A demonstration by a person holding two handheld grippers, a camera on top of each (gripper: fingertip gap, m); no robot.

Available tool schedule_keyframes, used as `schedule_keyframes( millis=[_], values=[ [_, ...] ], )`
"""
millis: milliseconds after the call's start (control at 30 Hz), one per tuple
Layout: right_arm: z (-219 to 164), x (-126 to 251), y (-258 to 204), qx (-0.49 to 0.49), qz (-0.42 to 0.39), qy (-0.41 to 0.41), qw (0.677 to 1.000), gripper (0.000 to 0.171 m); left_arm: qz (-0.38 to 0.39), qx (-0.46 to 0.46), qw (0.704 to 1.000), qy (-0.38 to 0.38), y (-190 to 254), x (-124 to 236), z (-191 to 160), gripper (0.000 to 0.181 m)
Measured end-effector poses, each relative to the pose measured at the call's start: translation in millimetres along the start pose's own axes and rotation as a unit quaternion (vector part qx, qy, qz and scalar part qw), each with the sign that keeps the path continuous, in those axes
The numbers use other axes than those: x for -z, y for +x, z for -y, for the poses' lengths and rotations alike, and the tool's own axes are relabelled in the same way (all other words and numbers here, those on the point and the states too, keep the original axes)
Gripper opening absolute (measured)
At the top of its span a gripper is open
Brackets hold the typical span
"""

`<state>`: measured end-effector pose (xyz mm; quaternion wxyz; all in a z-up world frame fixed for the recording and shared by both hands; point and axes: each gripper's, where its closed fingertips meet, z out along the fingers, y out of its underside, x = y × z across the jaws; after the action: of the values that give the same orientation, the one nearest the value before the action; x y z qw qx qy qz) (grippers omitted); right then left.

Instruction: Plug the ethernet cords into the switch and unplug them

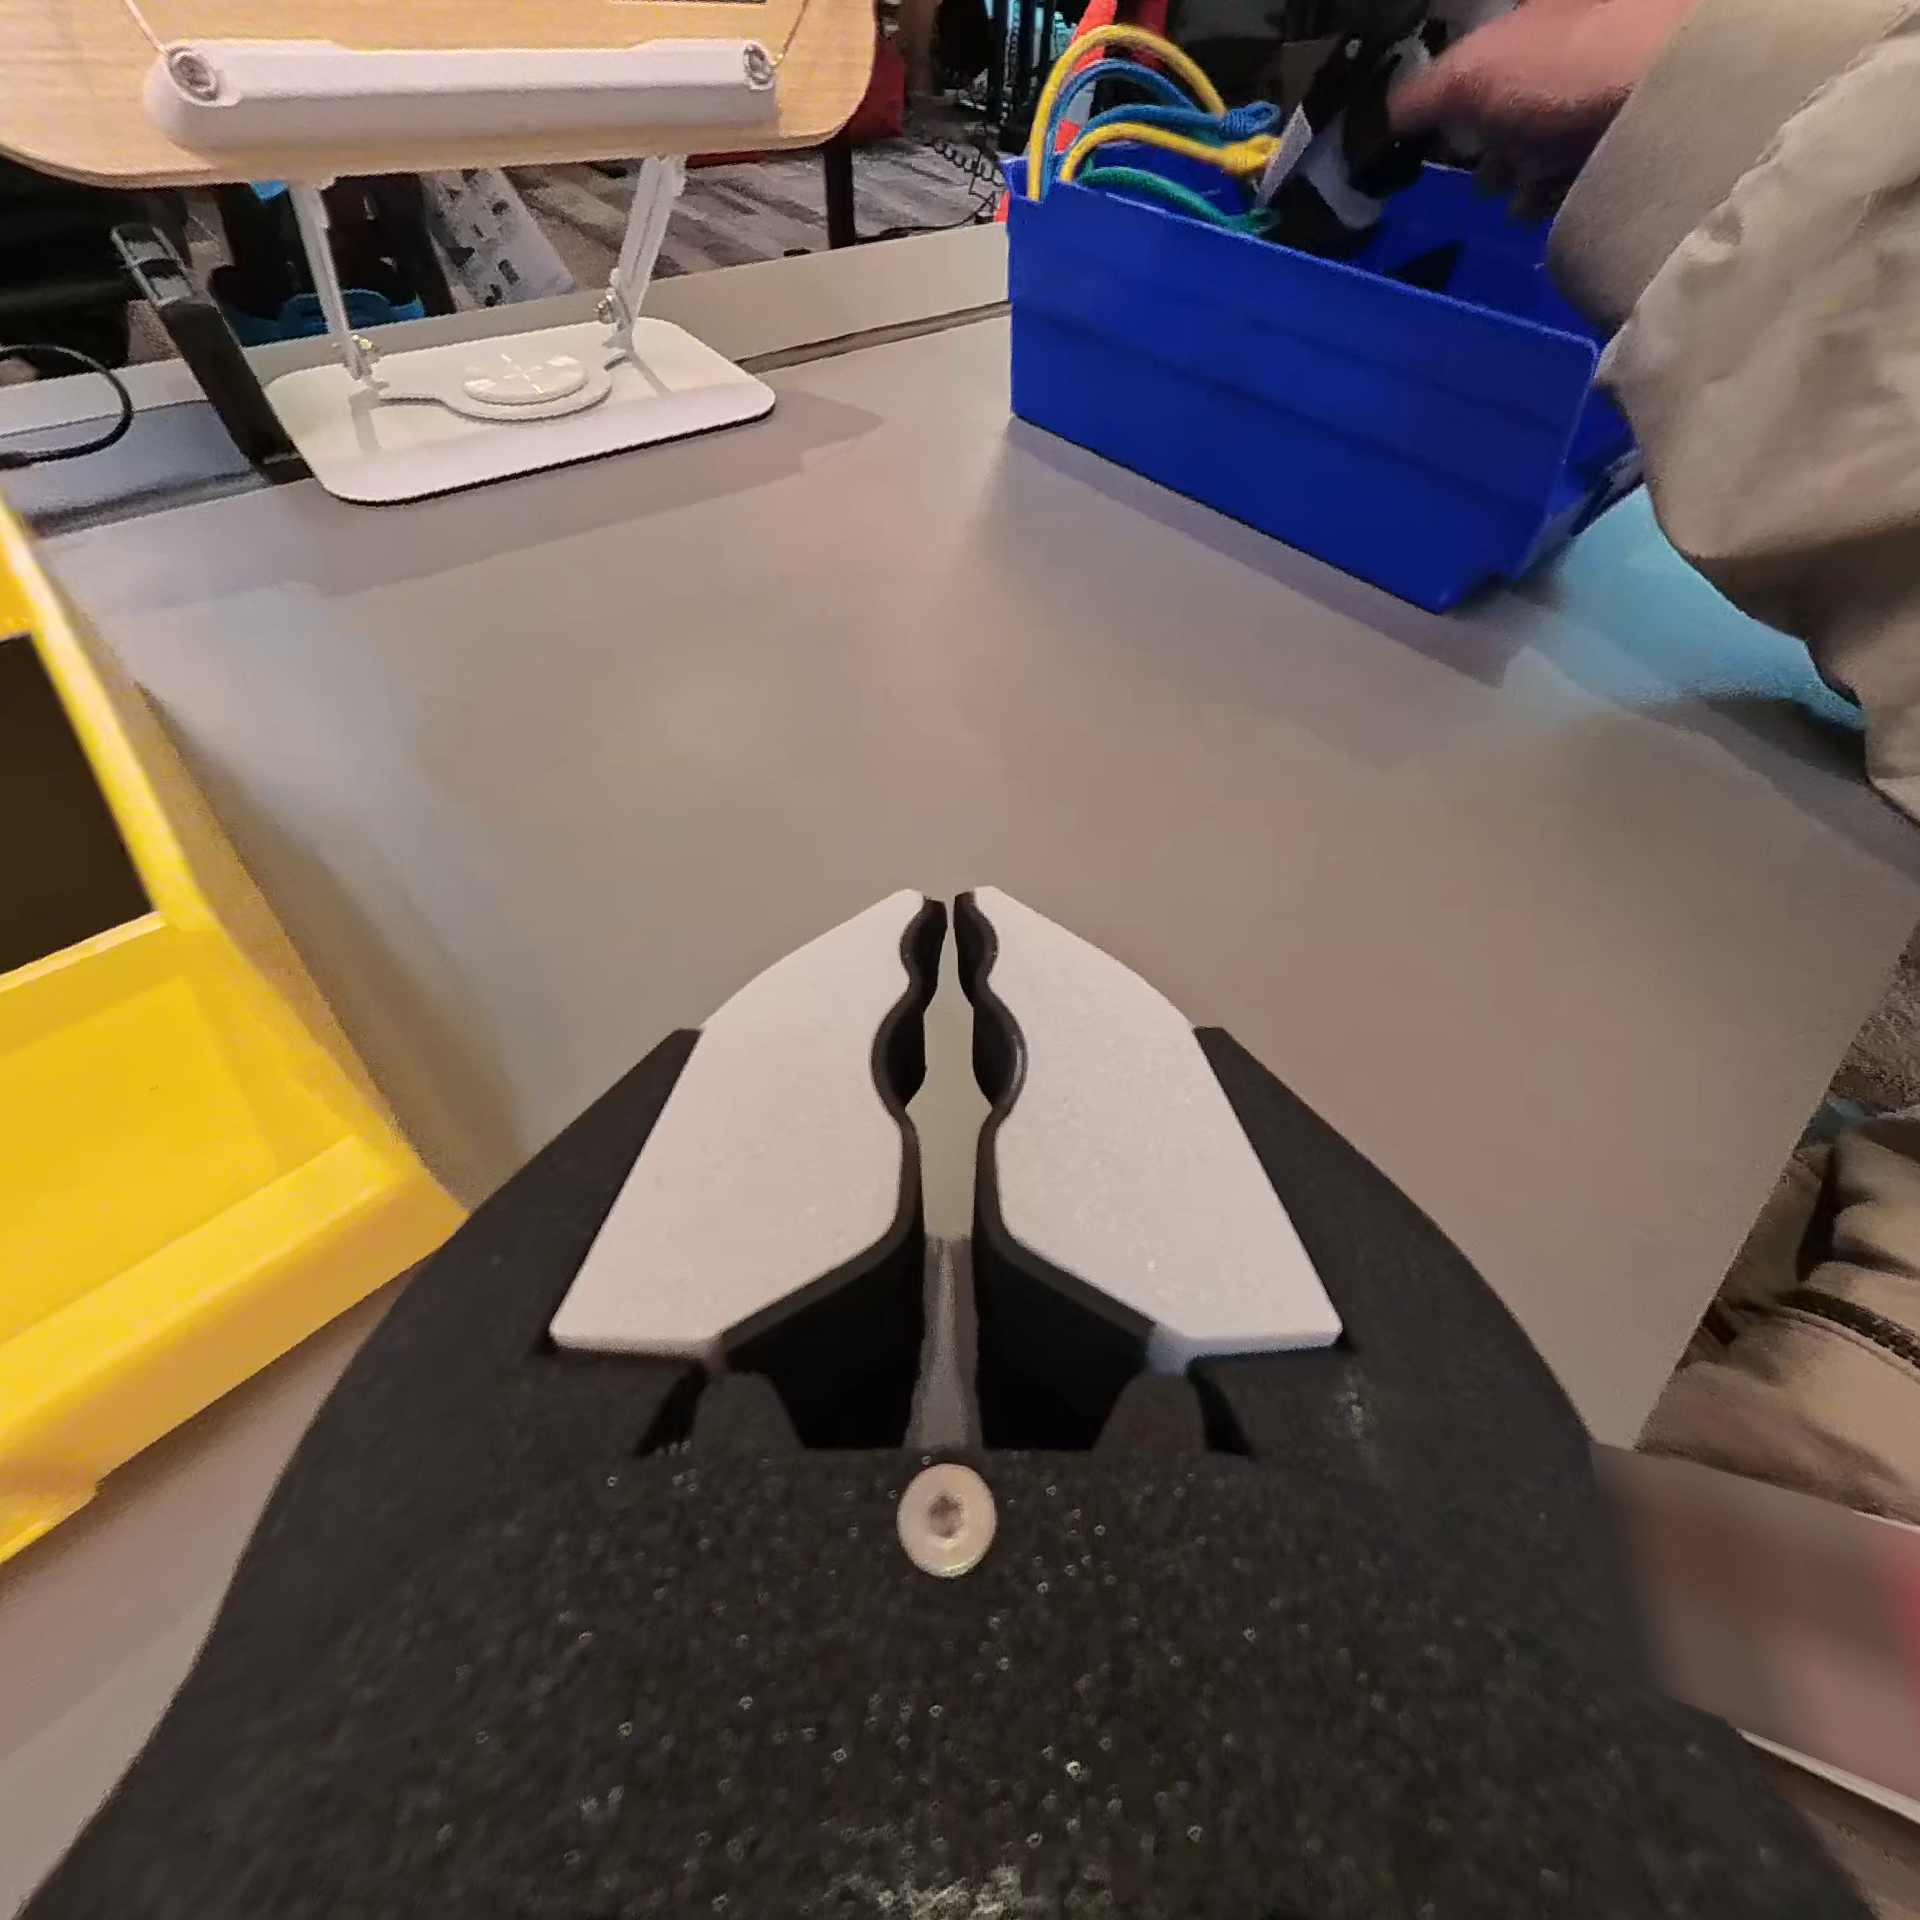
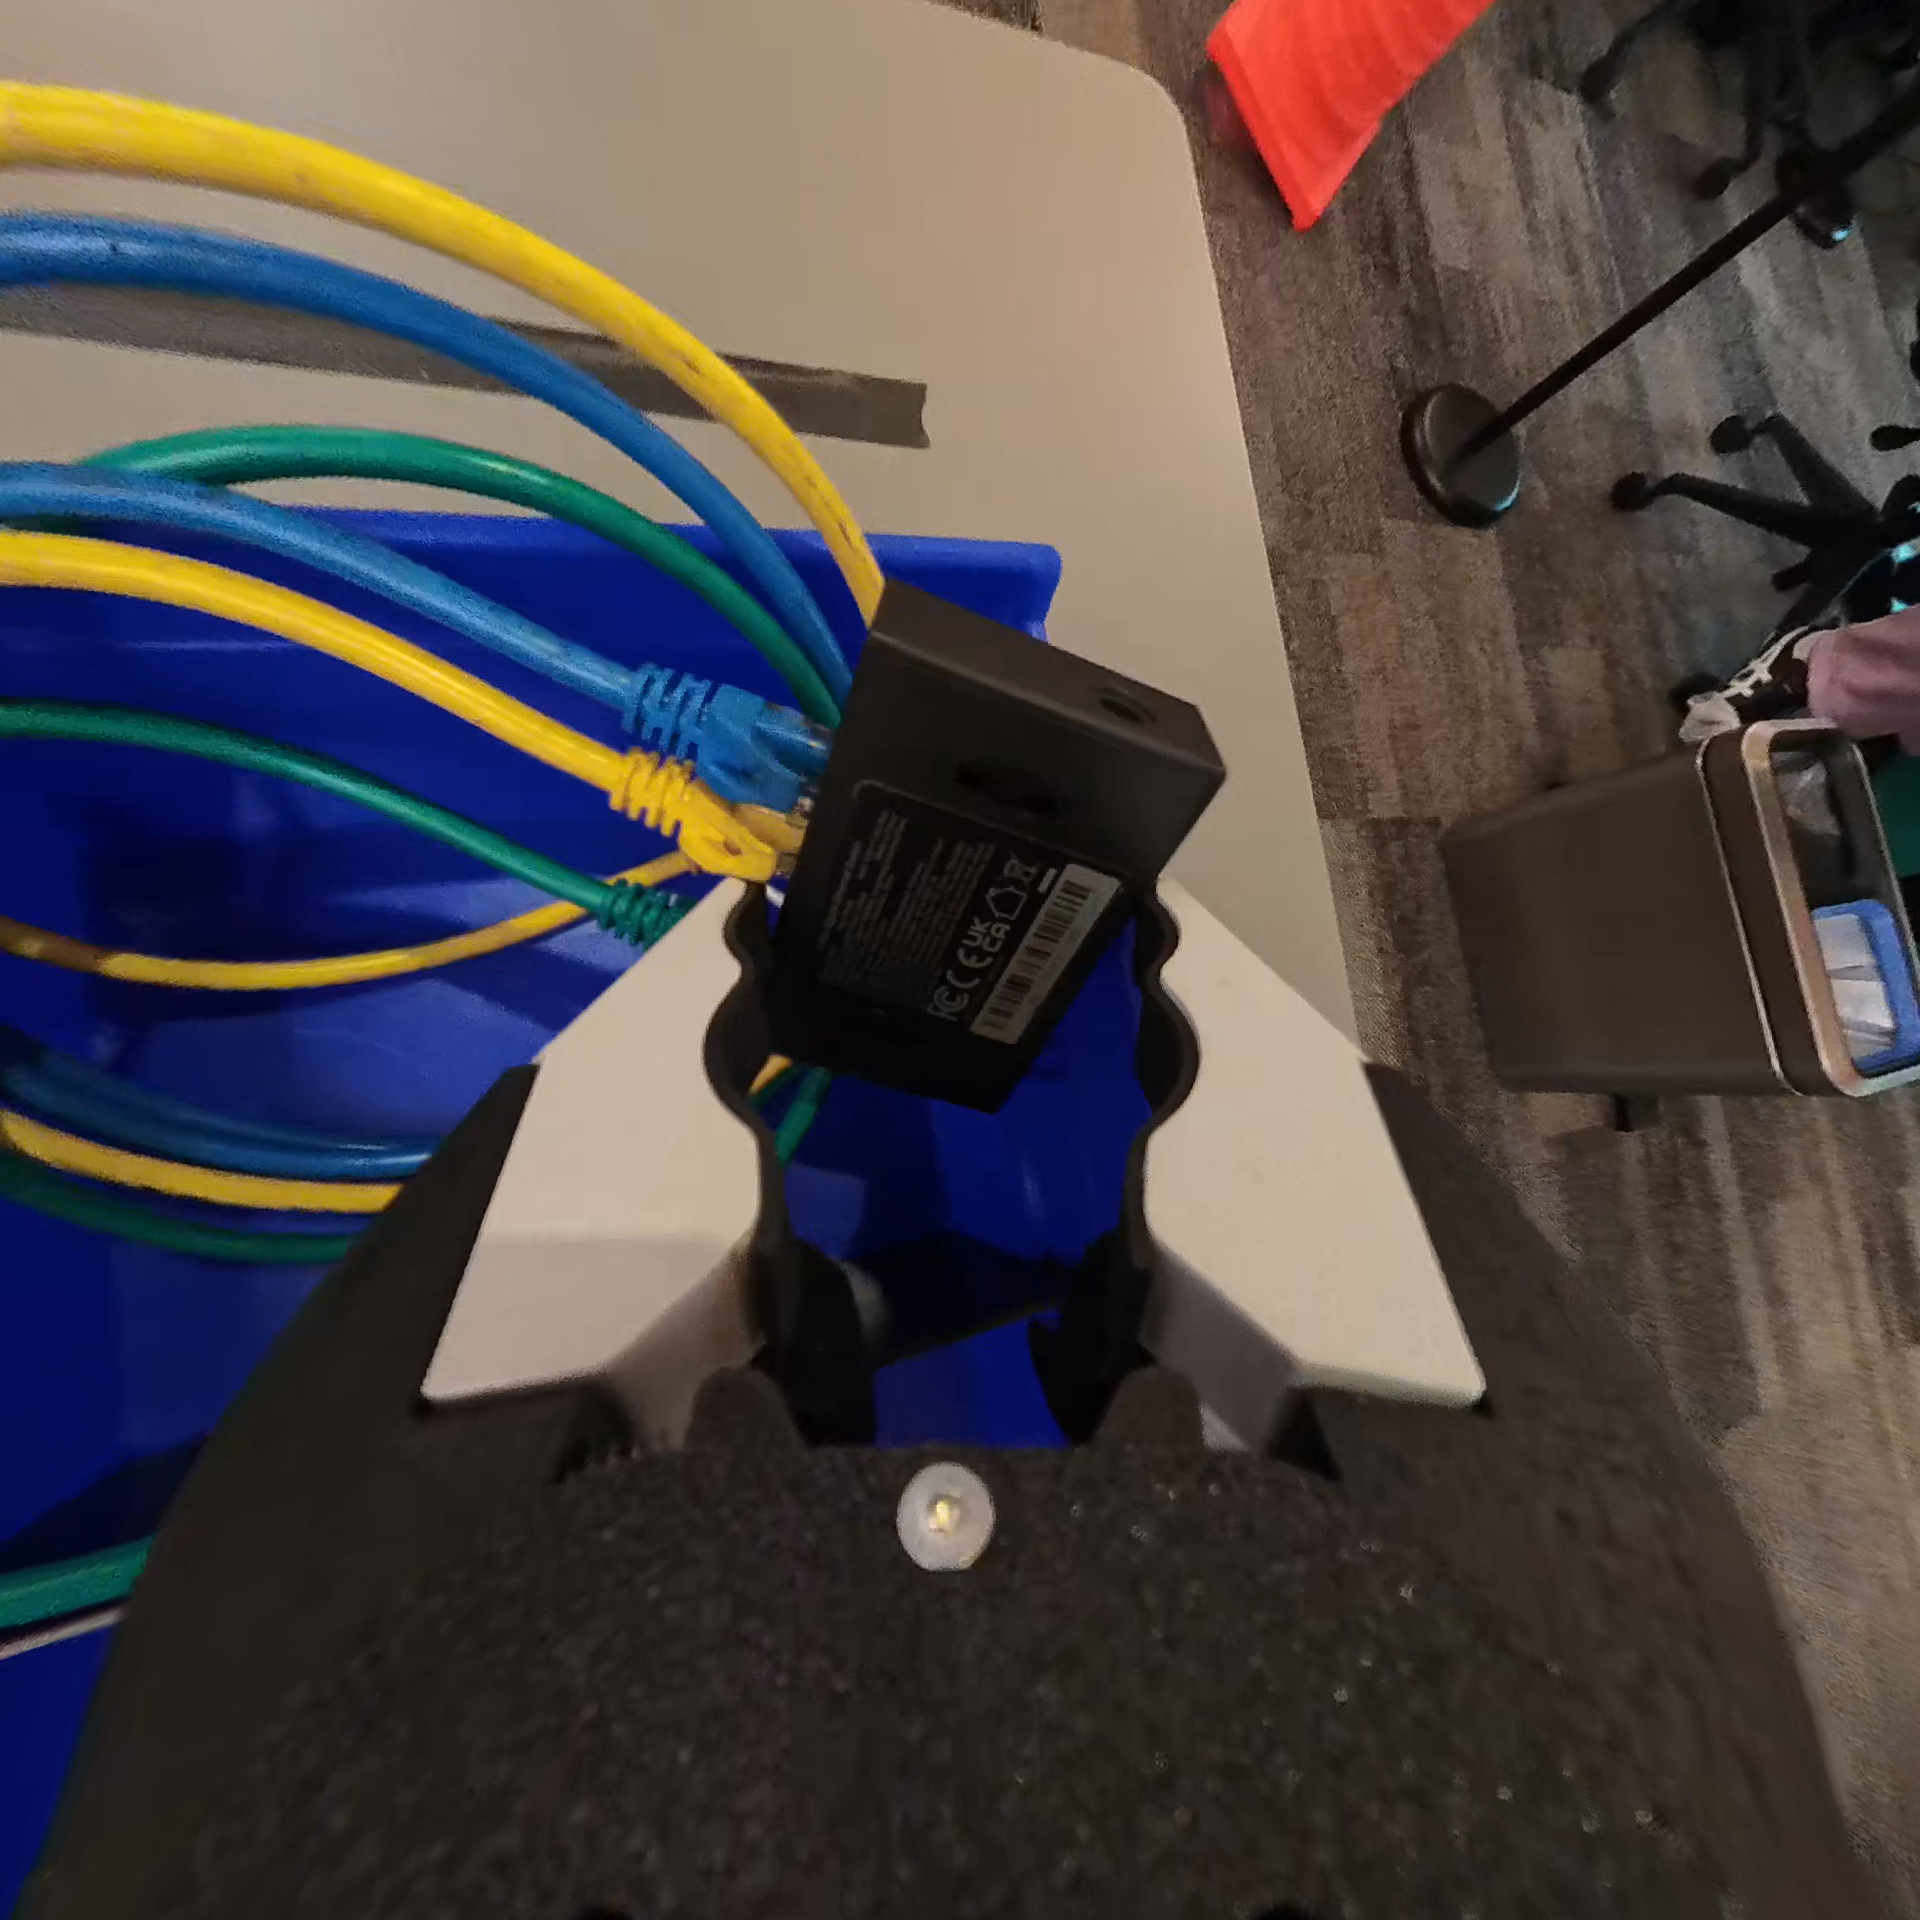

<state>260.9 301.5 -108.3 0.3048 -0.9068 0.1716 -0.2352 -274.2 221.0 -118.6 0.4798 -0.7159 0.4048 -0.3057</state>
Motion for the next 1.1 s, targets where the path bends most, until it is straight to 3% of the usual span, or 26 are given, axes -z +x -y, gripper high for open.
schedule_keyframes(
  millis=[167, 367, 500, 633, 767, 867, 967, 1100],
  values=[
    [7, 13, -2, 0.004, 0.028, 0.048, 0.998, 0.08, 0.002, -0.016, 1.0, -0.007, 3, -3, 1, 0.003],
    [16, 86, -3, 0.024, 0.105, 0.129, 0.986, 0.088, 0.077, 0.015, 0.997, 0.021, -30, 27, 11, 0.008],
    [-21, 147, -27, -0.016, 0.219, 0.215, 0.952, 0.079, 0.155, 0.063, 0.985, 0.046, -69, 75, 1, 0.017],
    [-93, 189, -53, -0.088, 0.298, 0.287, 0.906, 0.069, 0.259, 0.09, 0.96, 0.057, -113, 129, -14, 0.024],
    [-149, 191, -48, -0.122, 0.28, 0.294, 0.906, 0.062, 0.278, 0.101, 0.955, 0.03, -137, 141, -34, 0.025],
    [-147, 194, -30, -0.104, 0.24, 0.306, 0.915, 0.064, 0.274, 0.132, 0.952, 0.025, -144, 134, -38, 0.025],
    [-151, 180, -23, -0.085, 0.202, 0.314, 0.924, 0.061, 0.252, 0.143, 0.957, 0.009, -137, 123, -41, 0.009],
    [-166, 163, -32, -0.064, 0.202, 0.274, 0.938, 0.063, 0.276, 0.122, 0.953, 0.006, -131, 124, -39, 0.018]
  ],
)
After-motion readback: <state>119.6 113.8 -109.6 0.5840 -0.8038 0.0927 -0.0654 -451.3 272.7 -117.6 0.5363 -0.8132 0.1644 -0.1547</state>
